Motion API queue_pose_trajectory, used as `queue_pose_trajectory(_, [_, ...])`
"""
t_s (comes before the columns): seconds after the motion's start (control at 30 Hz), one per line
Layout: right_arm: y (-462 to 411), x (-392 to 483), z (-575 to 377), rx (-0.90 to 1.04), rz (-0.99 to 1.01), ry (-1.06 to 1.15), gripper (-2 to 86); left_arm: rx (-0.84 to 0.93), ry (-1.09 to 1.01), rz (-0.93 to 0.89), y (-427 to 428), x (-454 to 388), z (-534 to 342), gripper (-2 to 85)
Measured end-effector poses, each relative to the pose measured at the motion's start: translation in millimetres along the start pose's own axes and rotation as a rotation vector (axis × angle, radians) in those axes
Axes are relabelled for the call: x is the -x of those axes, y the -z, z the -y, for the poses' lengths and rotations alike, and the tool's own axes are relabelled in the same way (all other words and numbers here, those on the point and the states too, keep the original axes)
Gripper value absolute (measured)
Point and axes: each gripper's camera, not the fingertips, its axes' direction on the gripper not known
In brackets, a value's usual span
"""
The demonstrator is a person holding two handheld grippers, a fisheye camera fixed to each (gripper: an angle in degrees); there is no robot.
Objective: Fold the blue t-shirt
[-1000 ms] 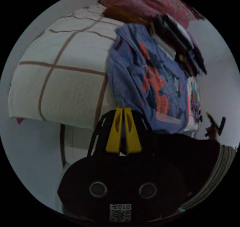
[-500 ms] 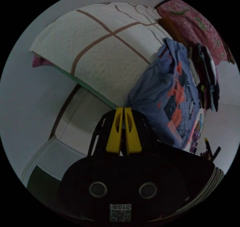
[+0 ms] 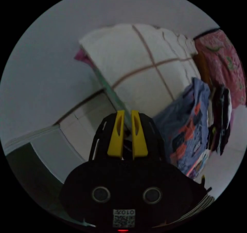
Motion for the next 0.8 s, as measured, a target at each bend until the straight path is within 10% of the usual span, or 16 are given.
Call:
queue_pose_trajectory(0.3, [-25.8, -20.0, 74.3, 0.021, -0.031, 0.001, 7.3, -0.118, -0.771, -0.143, 24.5, -245.2, 94.9, 9.8])
queue_pose_trajectory(0.8, [-86.1, -157.9, 251.4, -0.053, -0.116, -0.281, 10.5, 0.099, -0.777, -0.149, -45.4, -473.1, 216.1, 12.7])
